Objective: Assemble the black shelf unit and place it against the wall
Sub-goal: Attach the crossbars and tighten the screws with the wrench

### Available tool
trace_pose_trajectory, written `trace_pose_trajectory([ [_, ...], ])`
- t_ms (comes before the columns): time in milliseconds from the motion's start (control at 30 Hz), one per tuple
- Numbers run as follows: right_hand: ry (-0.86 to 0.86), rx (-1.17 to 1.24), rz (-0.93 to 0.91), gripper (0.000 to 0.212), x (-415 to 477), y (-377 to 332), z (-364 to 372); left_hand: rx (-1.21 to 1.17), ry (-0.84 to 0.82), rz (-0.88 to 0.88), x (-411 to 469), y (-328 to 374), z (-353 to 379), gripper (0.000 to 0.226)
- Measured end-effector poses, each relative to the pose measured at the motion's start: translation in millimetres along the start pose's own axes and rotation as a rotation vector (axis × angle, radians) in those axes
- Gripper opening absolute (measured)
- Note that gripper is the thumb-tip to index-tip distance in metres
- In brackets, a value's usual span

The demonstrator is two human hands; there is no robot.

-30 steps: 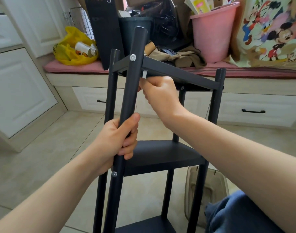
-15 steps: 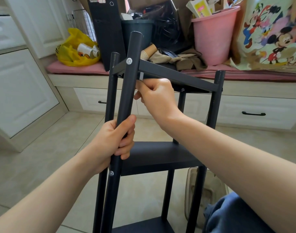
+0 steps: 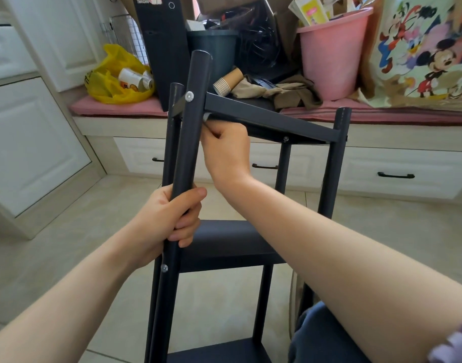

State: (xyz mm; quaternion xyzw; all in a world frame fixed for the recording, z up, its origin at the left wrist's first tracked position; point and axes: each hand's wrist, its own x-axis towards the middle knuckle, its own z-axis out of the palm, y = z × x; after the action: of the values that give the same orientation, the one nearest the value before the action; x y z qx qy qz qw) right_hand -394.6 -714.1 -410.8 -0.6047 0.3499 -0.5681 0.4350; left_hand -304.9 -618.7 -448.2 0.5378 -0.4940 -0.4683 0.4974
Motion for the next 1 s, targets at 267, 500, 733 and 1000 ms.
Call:
trace_pose_trajectory([
  [267,0.039,0.026,-0.054,0.054,3.7,4.3,10.2,-0.010,-0.015,-0.004,-0.9,-1.0,-6.0,0.048],
  [500,-0.113,-0.050,-0.038,0.039,-5.9,2.4,-4.9,-0.012,-0.008,0.003,-0.4,-1.1,-6.6,0.051],
  [733,-0.177,-0.124,0.014,0.035,-6.7,-10.9,-22.3,-0.019,-0.005,-0.002,-2.3,-1.3,-6.3,0.050],
  [1000,-0.182,-0.127,-0.008,0.036,-2.4,-15.1,-31.4,0.009,-0.045,0.002,-2.1,-2.0,-8.1,0.057],
])
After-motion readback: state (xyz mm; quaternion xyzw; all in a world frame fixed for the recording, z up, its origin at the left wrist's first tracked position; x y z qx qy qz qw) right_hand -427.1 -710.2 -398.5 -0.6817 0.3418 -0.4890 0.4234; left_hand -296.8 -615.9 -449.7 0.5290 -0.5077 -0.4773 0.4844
